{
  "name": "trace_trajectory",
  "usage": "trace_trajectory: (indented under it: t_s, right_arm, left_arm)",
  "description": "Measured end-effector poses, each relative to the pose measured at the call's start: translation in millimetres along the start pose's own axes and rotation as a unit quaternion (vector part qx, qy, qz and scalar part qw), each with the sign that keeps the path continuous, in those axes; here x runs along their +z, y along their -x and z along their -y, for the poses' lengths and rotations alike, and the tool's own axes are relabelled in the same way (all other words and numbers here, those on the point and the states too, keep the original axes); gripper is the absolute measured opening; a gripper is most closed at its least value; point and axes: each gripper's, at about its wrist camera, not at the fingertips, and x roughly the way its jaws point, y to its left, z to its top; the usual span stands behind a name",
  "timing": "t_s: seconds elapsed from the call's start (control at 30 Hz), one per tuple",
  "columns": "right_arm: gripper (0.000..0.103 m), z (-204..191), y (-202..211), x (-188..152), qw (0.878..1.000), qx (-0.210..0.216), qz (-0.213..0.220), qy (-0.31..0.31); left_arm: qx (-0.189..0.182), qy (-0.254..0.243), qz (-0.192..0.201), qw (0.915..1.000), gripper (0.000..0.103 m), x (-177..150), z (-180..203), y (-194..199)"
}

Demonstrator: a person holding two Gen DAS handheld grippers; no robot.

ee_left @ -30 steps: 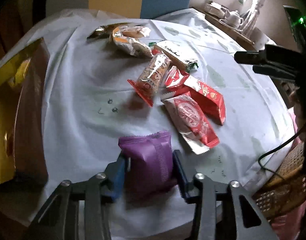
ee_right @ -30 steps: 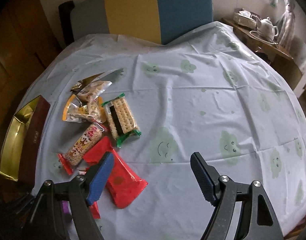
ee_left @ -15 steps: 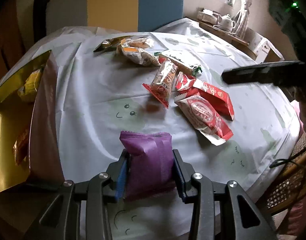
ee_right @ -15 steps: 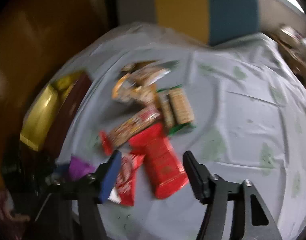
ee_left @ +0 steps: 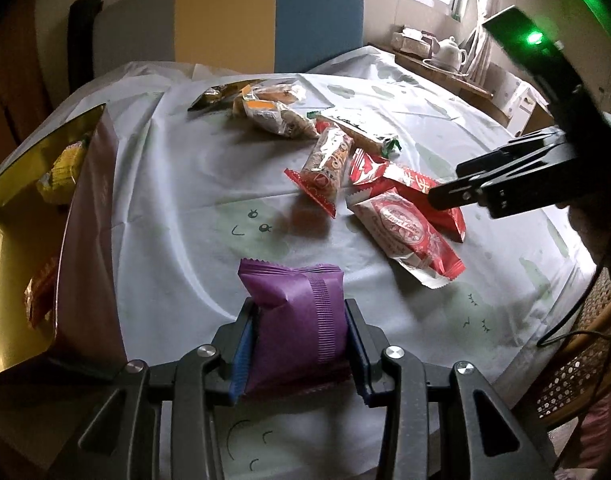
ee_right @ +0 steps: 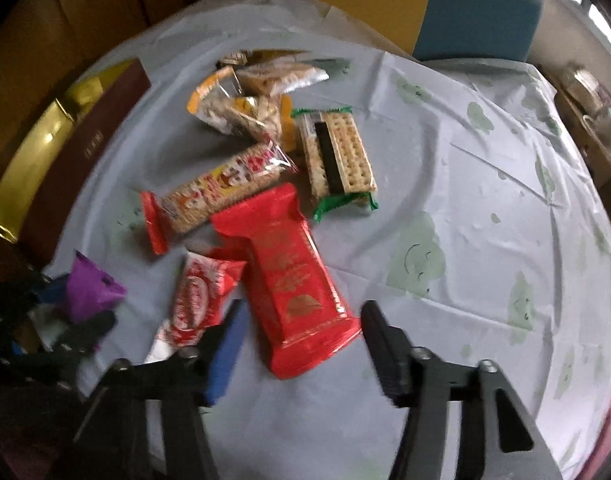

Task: Organize snacks
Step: 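Carry the purple packet into the gold tray and open the left gripper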

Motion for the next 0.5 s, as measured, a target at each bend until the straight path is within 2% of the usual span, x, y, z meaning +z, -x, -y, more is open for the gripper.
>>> trace_trajectory:
  t_s: [0.13,0.2,0.23,0.27,0.3,0.4,0.5]
  right_arm:
    - [0.063,-4.3,-16.4,5.3,0.999,0.003,-0.023,0.026]
    - [0.063,-8.6,-26.5,6.3,0.999,-0.019,-0.027,0.043]
    - [0.059,-11.0,-29.3,6.4,0.998,-0.024,-0.028,0.050]
    - [0.046,-12.9,-28.9,6.5,0.998,-0.018,-0.024,0.055]
    - [0.045,-14.7,-27.9,6.5,0.998,-0.009,-0.023,0.054]
    - [0.044,-17.4,-27.0,3.1,0.998,-0.012,-0.024,0.059]
    - [0.048,-8.4,-31.5,4.5,0.999,0.008,-0.034,0.035]
  left_arm:
    - [0.001,-0.001,0.002,1.0000,0.042,-0.3,0.1,-0.3]
    - [0.002,0.002,0.004,1.0000,0.042,-0.6,0.0,-0.4]
    - [0.003,0.002,0.004,1.0000,0.042,-0.8,0.1,-0.5]
    - [0.004,0.002,0.006,1.0000,0.042,-1.1,0.6,-0.4]
    - [0.008,-0.001,0.007,0.9999,0.042,-1.5,1.8,-0.3]
    - [0.013,-0.007,0.007,0.9999,0.042,-0.8,3.9,0.0]
    - [0.020,-0.015,0.008,0.9996,0.042,-0.8,6.4,-0.1]
